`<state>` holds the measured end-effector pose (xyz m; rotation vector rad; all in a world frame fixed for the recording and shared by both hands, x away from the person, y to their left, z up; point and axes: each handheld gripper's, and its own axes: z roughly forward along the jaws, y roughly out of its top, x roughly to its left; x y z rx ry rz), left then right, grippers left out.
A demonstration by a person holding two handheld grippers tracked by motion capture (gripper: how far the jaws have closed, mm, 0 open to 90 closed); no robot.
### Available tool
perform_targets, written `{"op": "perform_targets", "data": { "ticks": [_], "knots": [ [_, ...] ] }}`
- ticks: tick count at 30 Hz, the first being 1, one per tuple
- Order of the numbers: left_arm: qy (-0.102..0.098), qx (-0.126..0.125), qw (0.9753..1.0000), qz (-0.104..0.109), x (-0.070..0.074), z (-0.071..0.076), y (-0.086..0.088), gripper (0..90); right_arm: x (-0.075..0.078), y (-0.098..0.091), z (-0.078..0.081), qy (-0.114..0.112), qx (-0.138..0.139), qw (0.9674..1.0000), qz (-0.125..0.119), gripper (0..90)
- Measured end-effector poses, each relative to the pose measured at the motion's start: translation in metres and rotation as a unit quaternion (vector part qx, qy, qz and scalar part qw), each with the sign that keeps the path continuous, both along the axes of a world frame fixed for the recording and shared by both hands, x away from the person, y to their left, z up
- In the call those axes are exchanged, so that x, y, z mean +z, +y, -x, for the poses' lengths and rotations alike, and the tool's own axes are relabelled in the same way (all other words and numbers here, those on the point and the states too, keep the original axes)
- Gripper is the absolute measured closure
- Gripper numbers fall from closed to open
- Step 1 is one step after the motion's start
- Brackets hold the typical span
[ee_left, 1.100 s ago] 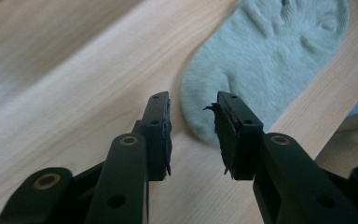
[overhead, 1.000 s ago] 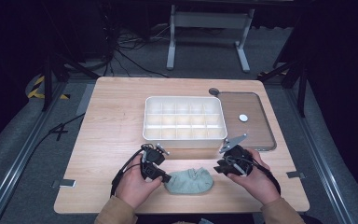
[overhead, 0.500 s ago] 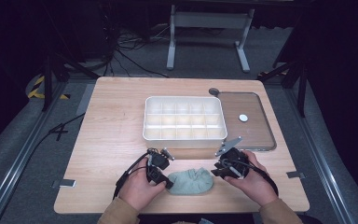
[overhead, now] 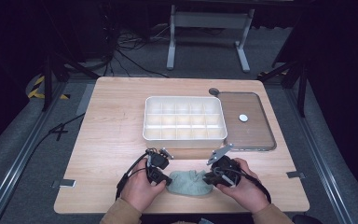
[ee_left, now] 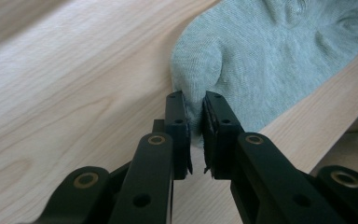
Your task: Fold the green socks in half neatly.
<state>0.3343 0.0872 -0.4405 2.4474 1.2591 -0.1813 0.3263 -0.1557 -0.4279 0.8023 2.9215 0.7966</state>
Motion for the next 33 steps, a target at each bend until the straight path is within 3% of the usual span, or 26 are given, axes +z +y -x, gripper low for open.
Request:
{"op": "perform_targets", "data": {
  "ticks": [2,5,9,15,23,31,33],
  "knots": [
    [-0.003,0.005,1.0000,-0.007,0.001,-0.001,0.003,81.5,-0.002,0.005,0.003,-0.001,0.009,0.9999,-0.006,85.3],
    [-0.007,0.008,0.9999,-0.009,0.002,-0.001,0.005,81.5,-0.011,0.009,0.002,-0.008,0.006,0.9998,0.015,88.3],
    [-0.006,0.010,0.9999,-0.006,0.002,0.000,0.007,81.5,-0.018,0.009,-0.002,-0.006,-0.004,0.9998,0.020,89.1],
    [-0.004,0.008,0.9999,-0.009,0.003,0.000,0.006,81.5,-0.021,0.008,-0.004,-0.005,0.003,0.9997,0.022,89.6],
    [-0.021,-0.001,0.9997,-0.015,0.009,0.002,0.002,81.5,-0.020,0.009,-0.003,-0.011,0.009,0.9996,0.027,89.8],
    [-0.038,-0.014,0.9992,-0.005,0.023,0.005,-0.004,81.5,-0.021,0.009,-0.002,-0.014,0.010,0.9994,0.028,89.8],
    [-0.042,-0.018,0.9989,-0.011,0.026,0.006,-0.007,81.4,-0.021,0.009,-0.002,-0.014,0.011,0.9995,0.028,89.9]
  ]
}}
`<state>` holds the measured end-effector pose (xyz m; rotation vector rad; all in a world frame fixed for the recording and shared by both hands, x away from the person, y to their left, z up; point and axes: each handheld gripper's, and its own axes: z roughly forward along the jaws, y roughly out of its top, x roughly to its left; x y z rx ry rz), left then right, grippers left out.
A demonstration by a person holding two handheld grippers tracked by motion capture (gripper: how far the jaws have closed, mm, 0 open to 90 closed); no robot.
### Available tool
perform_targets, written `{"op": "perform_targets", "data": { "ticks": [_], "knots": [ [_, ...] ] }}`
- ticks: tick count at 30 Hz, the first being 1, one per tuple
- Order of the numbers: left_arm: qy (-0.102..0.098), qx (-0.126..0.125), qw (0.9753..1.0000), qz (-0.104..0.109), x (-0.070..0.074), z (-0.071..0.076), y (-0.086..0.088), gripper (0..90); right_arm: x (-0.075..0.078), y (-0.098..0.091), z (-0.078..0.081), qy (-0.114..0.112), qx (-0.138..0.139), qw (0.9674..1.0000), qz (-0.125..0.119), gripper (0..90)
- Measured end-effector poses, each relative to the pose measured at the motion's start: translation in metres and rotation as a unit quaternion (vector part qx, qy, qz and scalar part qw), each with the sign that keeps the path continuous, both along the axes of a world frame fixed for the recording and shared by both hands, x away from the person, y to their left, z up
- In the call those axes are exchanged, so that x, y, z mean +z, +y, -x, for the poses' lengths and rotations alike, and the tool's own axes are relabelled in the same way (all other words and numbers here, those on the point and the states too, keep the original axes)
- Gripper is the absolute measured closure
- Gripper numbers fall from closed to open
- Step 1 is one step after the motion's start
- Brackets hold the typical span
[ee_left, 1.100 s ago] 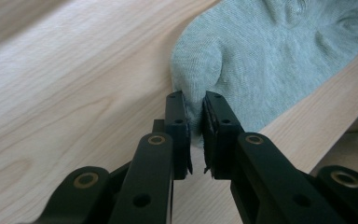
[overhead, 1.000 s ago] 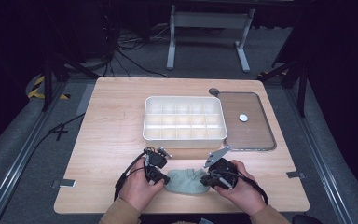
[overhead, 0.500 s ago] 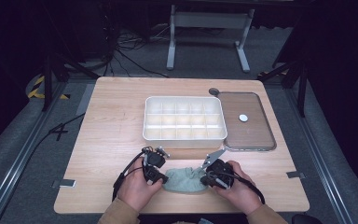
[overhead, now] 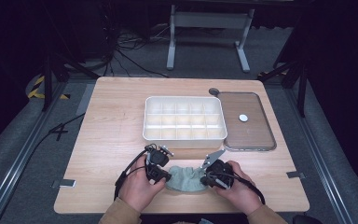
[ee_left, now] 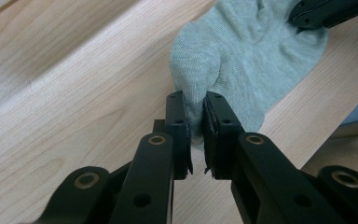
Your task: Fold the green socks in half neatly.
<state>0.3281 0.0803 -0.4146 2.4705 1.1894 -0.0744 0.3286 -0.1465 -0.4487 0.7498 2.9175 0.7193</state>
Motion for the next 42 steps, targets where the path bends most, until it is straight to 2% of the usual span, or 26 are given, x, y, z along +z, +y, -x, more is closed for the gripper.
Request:
{"op": "perform_targets", "data": {
  "ticks": [5,14,17,25,30,34,42],
  "knots": [
    [-0.005,-0.006,0.9999,-0.011,0.003,0.002,-0.006,81.3,0.000,0.000,0.000,0.002,0.001,1.0000,-0.002,89.8],
    [-0.010,-0.015,0.9998,0.002,0.011,0.004,-0.010,81.3,0.001,0.000,-0.001,0.010,-0.003,0.9999,-0.007,89.8],
    [-0.011,-0.019,0.9998,0.000,0.012,0.003,-0.013,81.3,0.001,0.000,-0.001,0.011,-0.004,0.9999,-0.008,89.8],
    [-0.016,-0.043,0.9990,0.000,0.017,0.000,-0.039,81.1,0.000,-0.001,-0.001,0.010,-0.006,0.9998,-0.013,89.8],
    [-0.012,-0.058,0.9983,0.001,0.017,-0.002,-0.053,81.1,-0.001,-0.001,-0.001,0.010,-0.006,0.9998,-0.016,89.8],
    [-0.005,-0.067,0.9977,0.000,0.016,-0.002,-0.064,81.1,-0.002,-0.004,-0.002,0.015,-0.007,0.9995,-0.025,89.8],
    [-0.011,-0.080,0.9967,0.009,0.007,-0.005,-0.077,81.1,-0.003,-0.006,-0.003,0.022,-0.009,0.9991,-0.035,89.8]
  ]
}}
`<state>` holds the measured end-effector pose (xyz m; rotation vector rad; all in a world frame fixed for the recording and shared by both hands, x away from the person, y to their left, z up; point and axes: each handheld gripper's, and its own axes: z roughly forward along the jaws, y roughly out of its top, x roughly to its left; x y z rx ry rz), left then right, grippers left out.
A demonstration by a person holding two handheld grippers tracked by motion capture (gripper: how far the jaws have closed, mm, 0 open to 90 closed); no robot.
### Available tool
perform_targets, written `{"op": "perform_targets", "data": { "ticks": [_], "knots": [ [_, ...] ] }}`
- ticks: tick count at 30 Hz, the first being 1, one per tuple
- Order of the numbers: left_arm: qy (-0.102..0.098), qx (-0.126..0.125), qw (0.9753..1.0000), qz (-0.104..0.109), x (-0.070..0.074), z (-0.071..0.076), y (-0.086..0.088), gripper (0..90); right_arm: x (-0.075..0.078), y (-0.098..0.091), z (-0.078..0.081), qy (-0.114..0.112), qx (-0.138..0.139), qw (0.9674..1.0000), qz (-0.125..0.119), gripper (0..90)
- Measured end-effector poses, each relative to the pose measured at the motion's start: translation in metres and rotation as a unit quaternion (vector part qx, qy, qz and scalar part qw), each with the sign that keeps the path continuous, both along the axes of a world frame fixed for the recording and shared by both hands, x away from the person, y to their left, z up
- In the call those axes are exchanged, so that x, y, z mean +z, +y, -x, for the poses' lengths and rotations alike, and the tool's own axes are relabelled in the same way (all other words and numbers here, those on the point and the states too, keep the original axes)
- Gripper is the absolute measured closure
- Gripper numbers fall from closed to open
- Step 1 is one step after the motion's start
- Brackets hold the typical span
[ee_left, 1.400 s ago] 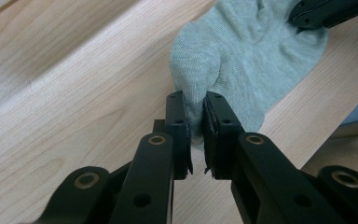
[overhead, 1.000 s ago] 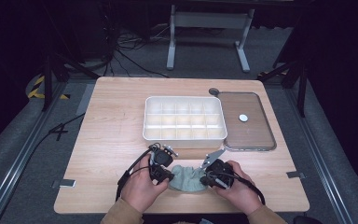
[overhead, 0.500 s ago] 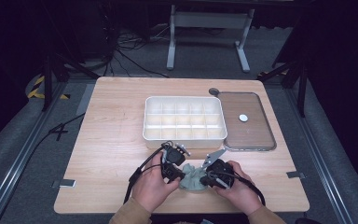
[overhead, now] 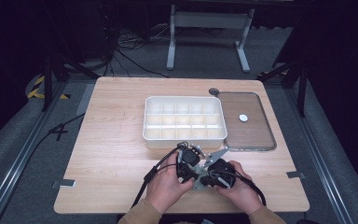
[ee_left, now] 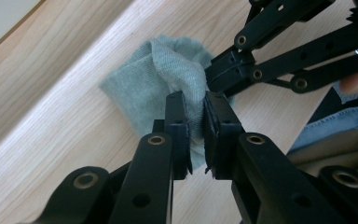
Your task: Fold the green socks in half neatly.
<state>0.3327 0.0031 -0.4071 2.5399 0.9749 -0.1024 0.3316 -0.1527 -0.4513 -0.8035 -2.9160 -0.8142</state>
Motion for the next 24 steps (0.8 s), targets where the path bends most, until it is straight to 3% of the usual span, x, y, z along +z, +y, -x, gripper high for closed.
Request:
{"op": "perform_targets", "data": {
  "ticks": [10,13,16,18,21,24],
  "knots": [
    [0.007,-0.006,0.9994,0.034,-0.012,-0.002,0.001,79.7,-0.003,-0.006,-0.003,0.021,-0.017,0.9993,-0.024,89.5],
    [0.012,-0.009,0.9988,0.047,-0.012,-0.002,0.001,73.4,-0.003,-0.006,-0.003,0.021,-0.017,0.9993,-0.026,89.5],
    [0.022,-0.031,0.9959,0.082,-0.014,0.000,0.004,66.1,-0.003,-0.007,-0.003,0.023,-0.019,0.9991,-0.029,88.9],
    [0.031,-0.035,0.9945,0.094,-0.016,0.000,0.006,61.8,-0.001,-0.010,-0.004,0.025,-0.023,0.9989,-0.033,87.6],
    [0.031,-0.049,0.9940,0.093,-0.016,0.002,0.010,58.3,0.005,-0.016,-0.003,0.028,-0.028,0.9984,-0.041,86.7],
    [0.031,-0.061,0.9911,0.114,-0.014,0.004,0.015,56.6,0.014,-0.025,-0.002,0.025,-0.040,0.9978,-0.046,86.1]
  ]
}}
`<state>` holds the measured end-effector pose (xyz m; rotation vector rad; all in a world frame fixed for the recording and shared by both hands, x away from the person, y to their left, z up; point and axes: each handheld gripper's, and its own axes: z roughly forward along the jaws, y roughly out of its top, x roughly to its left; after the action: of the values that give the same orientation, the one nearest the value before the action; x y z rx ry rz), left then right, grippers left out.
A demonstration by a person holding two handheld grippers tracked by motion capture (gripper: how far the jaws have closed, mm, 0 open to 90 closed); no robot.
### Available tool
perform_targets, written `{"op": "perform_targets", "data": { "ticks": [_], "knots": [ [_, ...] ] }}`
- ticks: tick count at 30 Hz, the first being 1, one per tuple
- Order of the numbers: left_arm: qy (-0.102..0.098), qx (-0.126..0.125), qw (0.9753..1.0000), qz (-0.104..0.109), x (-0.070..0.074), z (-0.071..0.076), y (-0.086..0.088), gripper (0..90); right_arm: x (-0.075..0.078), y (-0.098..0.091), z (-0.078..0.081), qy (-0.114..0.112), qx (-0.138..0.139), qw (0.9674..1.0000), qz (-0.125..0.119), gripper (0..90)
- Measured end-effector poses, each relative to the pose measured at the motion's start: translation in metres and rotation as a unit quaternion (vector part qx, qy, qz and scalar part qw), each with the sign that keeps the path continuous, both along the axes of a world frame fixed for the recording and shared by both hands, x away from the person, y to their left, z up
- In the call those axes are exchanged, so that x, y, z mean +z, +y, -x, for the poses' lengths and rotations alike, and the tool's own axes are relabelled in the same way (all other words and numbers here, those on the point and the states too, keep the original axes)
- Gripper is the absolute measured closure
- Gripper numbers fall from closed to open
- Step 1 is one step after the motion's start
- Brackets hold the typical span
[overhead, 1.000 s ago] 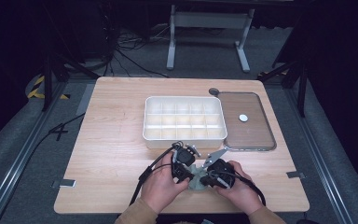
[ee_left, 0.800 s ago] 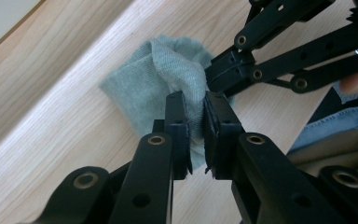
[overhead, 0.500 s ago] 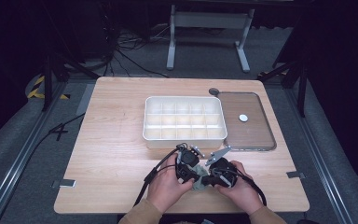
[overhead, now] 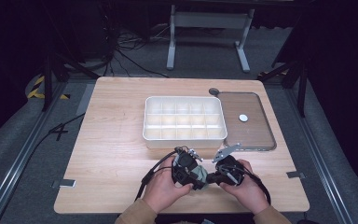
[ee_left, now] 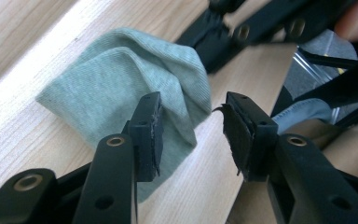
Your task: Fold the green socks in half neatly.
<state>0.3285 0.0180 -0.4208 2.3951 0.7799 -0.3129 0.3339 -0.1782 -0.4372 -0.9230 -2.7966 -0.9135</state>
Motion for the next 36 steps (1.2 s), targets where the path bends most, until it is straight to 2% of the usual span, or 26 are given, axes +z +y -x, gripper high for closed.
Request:
{"op": "perform_targets", "data": {
  "ticks": [4,8,10,11,15,17,19,20,22,23,26,28,31,32,35,36],
  "knots": [
    [-0.009,-0.014,0.9998,0.011,0.005,0.003,0.009,56.2,0.010,-0.008,0.001,-0.012,-0.012,0.9998,-0.007,86.1],
    [-0.012,-0.010,0.9998,0.009,0.011,0.003,0.024,60.6,0.021,-0.010,0.005,-0.028,-0.015,0.9993,-0.019,86.7],
    [-0.015,-0.008,0.9998,-0.007,0.004,0.006,0.023,60.9,0.024,-0.011,0.006,-0.030,-0.014,0.9992,-0.023,87.0],
    [-0.015,-0.008,0.9998,-0.007,0.004,0.006,0.023,60.9,0.024,-0.011,0.006,-0.030,-0.014,0.9992,-0.023,87.0],
    [-0.045,-0.023,0.9980,-0.037,-0.006,0.011,0.008,61.5,0.022,-0.009,0.004,-0.028,-0.014,0.9993,-0.018,87.5],
    [-0.050,-0.024,0.9973,-0.048,-0.011,0.012,0.003,62.3,0.018,-0.008,0.003,-0.022,-0.012,0.9996,-0.015,87.5],
    [-0.054,-0.018,0.9963,-0.065,-0.014,0.012,-0.001,65.6,0.014,-0.006,0.002,-0.014,-0.016,0.9997,-0.010,87.8],
    [-0.057,-0.015,0.9961,-0.066,-0.016,0.012,-0.002,68.7,0.012,-0.006,0.002,-0.012,-0.015,0.9998,-0.010,87.8],
    [-0.044,-0.016,0.9967,-0.066,-0.017,0.012,-0.003,80.6,0.008,-0.005,0.001,-0.007,-0.015,0.9998,-0.006,88.1],
    [-0.048,-0.014,0.9965,-0.066,-0.018,0.012,-0.003,85.7,0.007,-0.005,0.001,-0.004,-0.016,0.9998,-0.006,88.1],
    [-0.055,-0.010,0.9962,-0.067,-0.018,0.013,-0.005,89.0,0.005,-0.004,0.000,-0.001,-0.016,0.9999,-0.004,88.3],
    [-0.062,-0.004,0.9969,-0.048,-0.014,0.014,-0.005,89.2,0.003,-0.003,0.000,0.000,-0.014,0.9999,-0.005,88.5],
    [-0.073,0.005,0.9973,-0.008,-0.009,0.015,-0.005,89.3,0.002,-0.002,0.000,0.003,-0.013,0.9999,-0.006,88.6],
    [-0.073,0.002,0.9973,-0.007,-0.009,0.014,-0.006,89.2,0.001,-0.001,0.000,0.000,-0.015,0.9999,-0.003,88.5],
    [-0.059,-0.004,0.9977,-0.034,-0.024,0.012,-0.013,88.9,0.000,-0.002,-0.001,0.005,-0.016,0.9998,-0.006,88.5],
    [-0.051,-0.004,0.9981,-0.033,-0.028,0.012,-0.014,88.6,0.000,-0.002,-0.001,0.004,-0.017,0.9998,-0.004,88.3]
  ]
}}
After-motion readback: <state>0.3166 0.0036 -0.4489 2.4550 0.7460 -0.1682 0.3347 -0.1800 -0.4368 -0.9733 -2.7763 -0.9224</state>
